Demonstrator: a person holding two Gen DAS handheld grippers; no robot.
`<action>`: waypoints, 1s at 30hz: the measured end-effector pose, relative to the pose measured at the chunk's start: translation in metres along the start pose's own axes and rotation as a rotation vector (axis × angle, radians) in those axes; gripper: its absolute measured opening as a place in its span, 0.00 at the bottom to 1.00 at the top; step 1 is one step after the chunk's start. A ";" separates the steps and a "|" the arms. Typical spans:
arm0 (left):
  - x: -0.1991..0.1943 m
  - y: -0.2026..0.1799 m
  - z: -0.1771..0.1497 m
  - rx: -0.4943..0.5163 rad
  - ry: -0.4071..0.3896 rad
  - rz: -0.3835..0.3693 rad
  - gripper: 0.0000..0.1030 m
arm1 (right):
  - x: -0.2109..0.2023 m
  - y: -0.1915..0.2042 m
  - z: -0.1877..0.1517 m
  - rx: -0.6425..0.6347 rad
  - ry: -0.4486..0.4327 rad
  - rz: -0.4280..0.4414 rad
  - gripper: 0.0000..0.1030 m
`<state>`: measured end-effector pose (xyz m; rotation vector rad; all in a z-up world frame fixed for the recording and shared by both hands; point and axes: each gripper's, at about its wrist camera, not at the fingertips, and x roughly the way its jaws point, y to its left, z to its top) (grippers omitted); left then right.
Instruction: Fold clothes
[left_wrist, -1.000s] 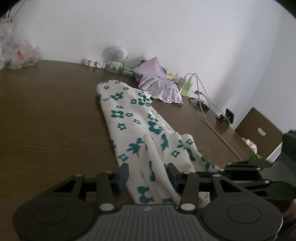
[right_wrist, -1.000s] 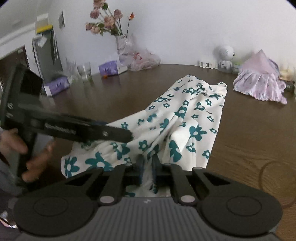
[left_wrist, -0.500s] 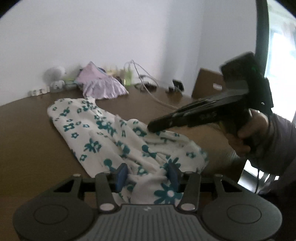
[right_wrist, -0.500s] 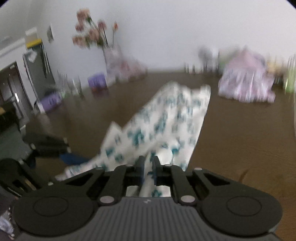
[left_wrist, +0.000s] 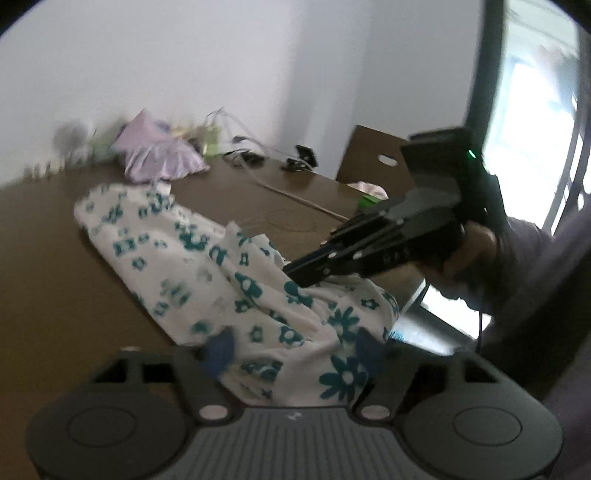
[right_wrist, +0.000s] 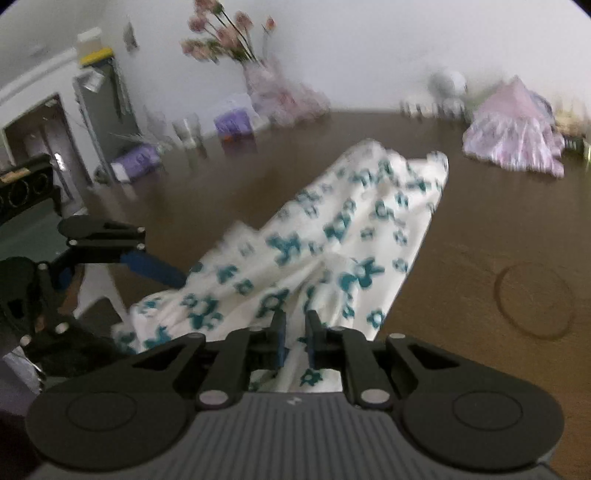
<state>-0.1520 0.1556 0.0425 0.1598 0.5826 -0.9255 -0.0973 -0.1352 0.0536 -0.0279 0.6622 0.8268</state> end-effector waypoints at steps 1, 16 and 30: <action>-0.008 -0.006 0.003 0.053 -0.007 -0.007 0.85 | -0.013 0.005 0.000 -0.041 -0.051 0.035 0.19; 0.027 -0.045 -0.032 0.419 0.040 0.038 0.84 | 0.002 0.052 -0.034 -0.591 0.084 0.165 0.58; 0.029 -0.039 -0.020 0.371 0.027 -0.046 0.29 | -0.036 0.003 0.003 -0.138 0.216 0.494 0.66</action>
